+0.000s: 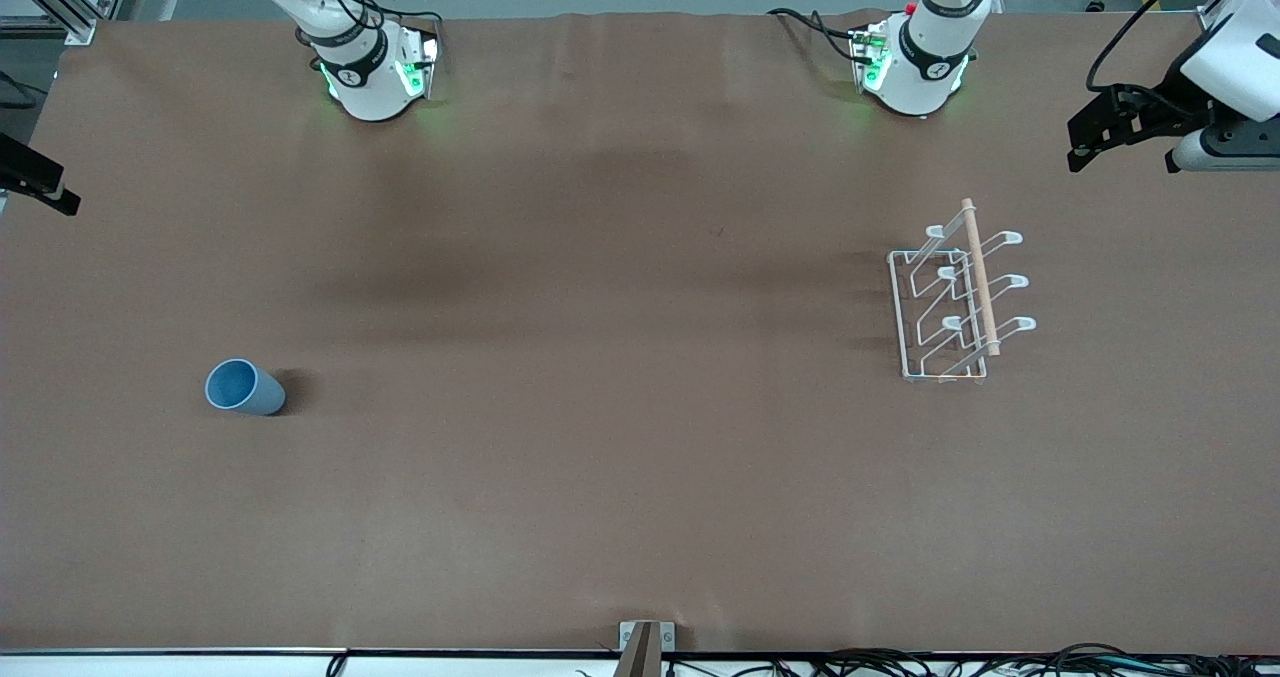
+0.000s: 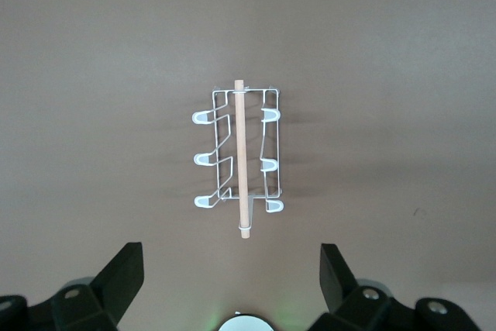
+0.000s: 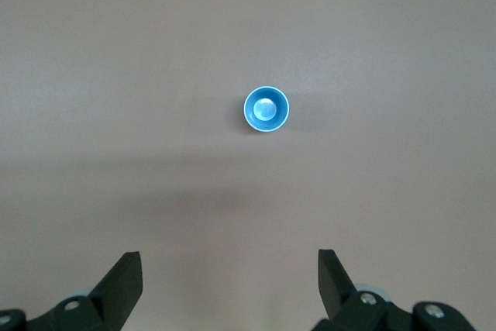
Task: Hang cup on cup holder
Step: 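Move the right gripper down over the light blue cup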
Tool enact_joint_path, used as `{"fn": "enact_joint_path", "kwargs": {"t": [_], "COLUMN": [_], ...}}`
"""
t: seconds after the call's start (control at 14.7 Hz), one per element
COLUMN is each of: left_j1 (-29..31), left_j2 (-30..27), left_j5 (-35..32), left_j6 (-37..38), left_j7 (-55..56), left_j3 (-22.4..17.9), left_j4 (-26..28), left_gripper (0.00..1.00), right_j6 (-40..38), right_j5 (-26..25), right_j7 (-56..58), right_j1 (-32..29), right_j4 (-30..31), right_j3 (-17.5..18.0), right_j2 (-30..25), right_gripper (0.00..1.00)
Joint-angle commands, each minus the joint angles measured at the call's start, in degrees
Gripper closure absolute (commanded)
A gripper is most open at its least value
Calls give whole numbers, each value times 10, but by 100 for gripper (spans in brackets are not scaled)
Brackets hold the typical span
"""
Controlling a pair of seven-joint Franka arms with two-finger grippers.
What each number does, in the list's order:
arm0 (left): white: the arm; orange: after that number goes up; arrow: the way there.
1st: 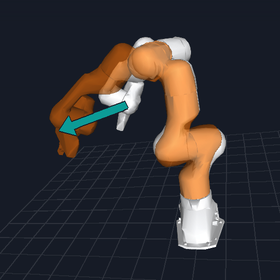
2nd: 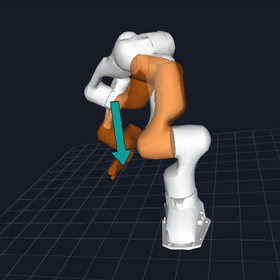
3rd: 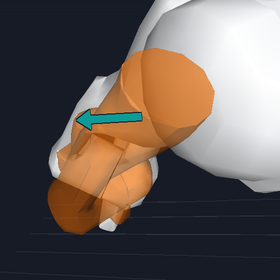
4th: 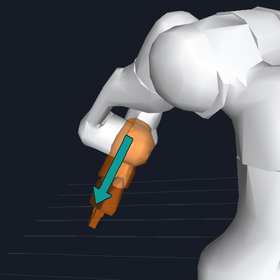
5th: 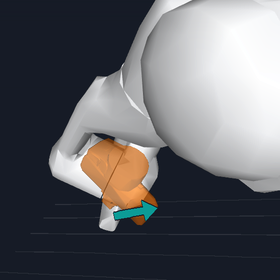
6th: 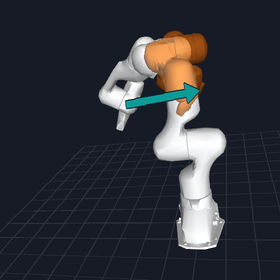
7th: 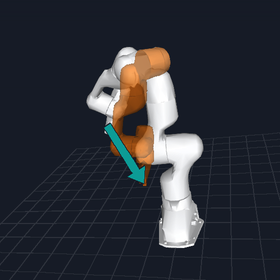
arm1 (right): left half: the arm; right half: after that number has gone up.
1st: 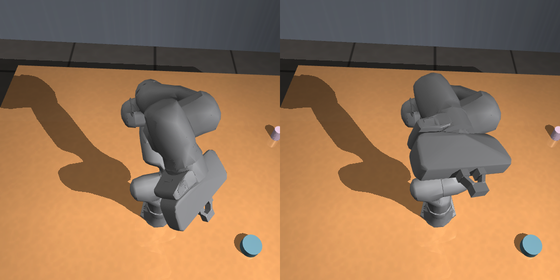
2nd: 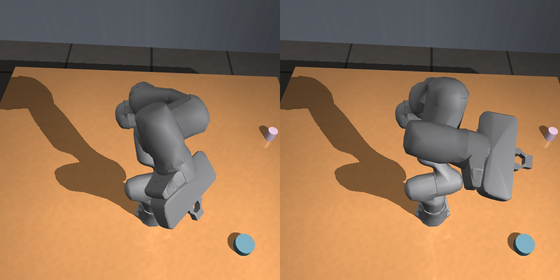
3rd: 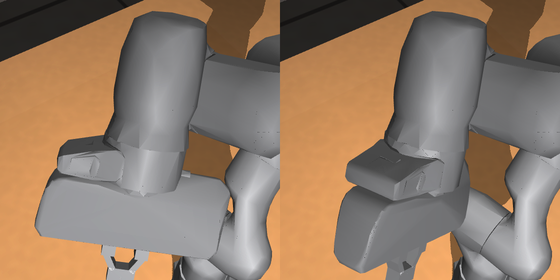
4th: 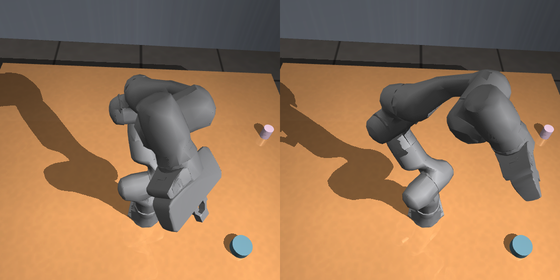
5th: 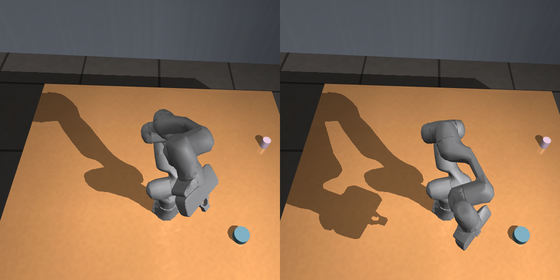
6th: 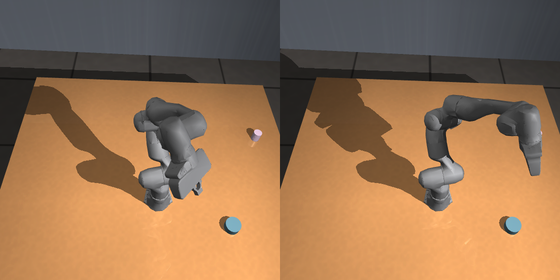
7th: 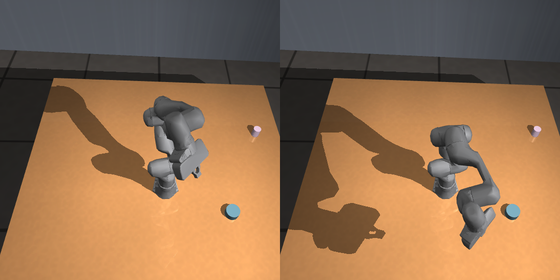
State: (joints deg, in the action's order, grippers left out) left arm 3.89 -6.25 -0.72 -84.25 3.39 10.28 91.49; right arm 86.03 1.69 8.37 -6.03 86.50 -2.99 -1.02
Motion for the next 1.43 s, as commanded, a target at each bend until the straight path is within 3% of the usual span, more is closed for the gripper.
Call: {"fn": "enact_joint_path", "kwargs": {"t": [0.0, 0.82, 1.09, 1.36], "left_j1": [3, 2, 3, 4], "left_j2": [4, 19, 25, 28], "left_j5": [-6, -4, -5, -5], "left_j6": [7, 8, 8, 8], "left_j7": [-10, -2, -4, -10], "left_j3": [3, 4, 4, 3], "left_j4": [-12, -24, -26, -28], "left_gripper": [0, 0, 0, 0], "right_j6": [0, 19, 72, 216], "right_j5": [0, 0, 1, 2], "right_j7": [-3, -5, -3, 2], "right_j1": [-3, -27, -29, -30], "right_j4": [10, 13, 30, 138], "right_j3": [3, 2, 3, 3], "right_j2": [-13, -11, 27, 38], "right_gripper": [0, 1, 2, 2]}}
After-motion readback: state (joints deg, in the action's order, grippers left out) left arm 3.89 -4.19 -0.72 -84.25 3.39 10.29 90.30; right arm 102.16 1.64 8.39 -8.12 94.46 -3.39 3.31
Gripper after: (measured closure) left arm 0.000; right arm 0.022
